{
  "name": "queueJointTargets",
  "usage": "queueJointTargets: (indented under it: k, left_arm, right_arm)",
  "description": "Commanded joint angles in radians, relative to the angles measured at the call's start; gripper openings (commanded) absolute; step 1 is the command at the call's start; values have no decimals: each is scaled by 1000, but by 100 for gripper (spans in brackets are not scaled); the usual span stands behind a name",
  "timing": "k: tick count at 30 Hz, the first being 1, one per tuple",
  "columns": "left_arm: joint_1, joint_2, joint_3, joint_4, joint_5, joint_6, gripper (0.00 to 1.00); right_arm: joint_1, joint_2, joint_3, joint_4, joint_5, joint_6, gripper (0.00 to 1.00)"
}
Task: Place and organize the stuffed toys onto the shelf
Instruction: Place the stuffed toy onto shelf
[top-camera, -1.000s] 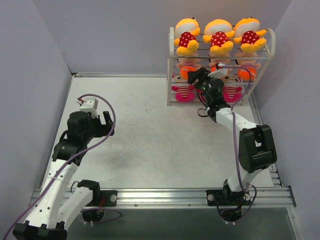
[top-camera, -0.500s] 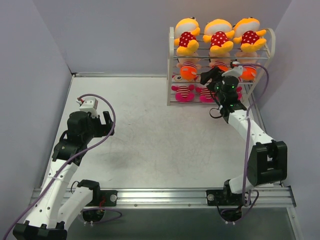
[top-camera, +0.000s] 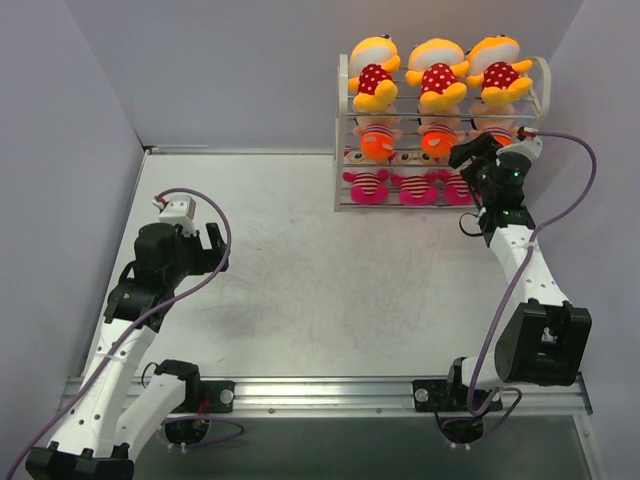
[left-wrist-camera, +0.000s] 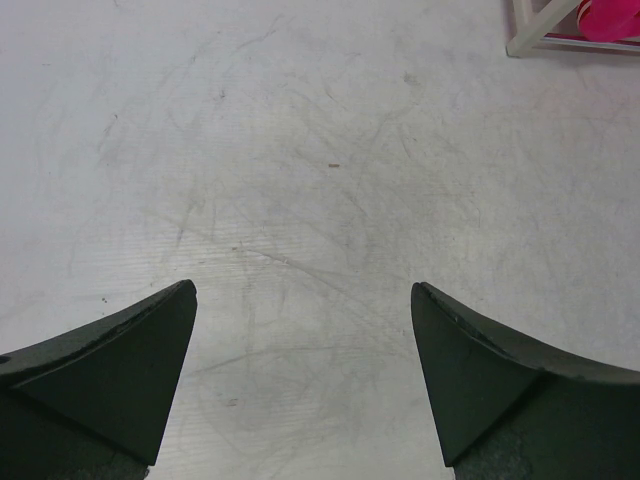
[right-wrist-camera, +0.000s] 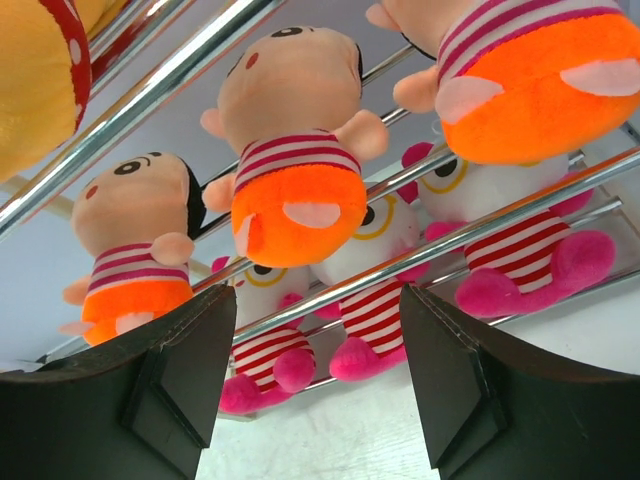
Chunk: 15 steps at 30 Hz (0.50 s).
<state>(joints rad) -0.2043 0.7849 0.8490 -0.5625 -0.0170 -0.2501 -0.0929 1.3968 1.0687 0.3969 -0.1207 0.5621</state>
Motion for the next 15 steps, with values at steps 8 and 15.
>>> queueJointTargets:
  k: [8,15]
  left_arm:
    - [-4,0,-1,27,9,14,97]
    - [-3,8,2,24,5,15,97]
  right_arm:
    - [-18,102,88,128,-94,47,66]
    - [-18,179,146,145,-93,48,65]
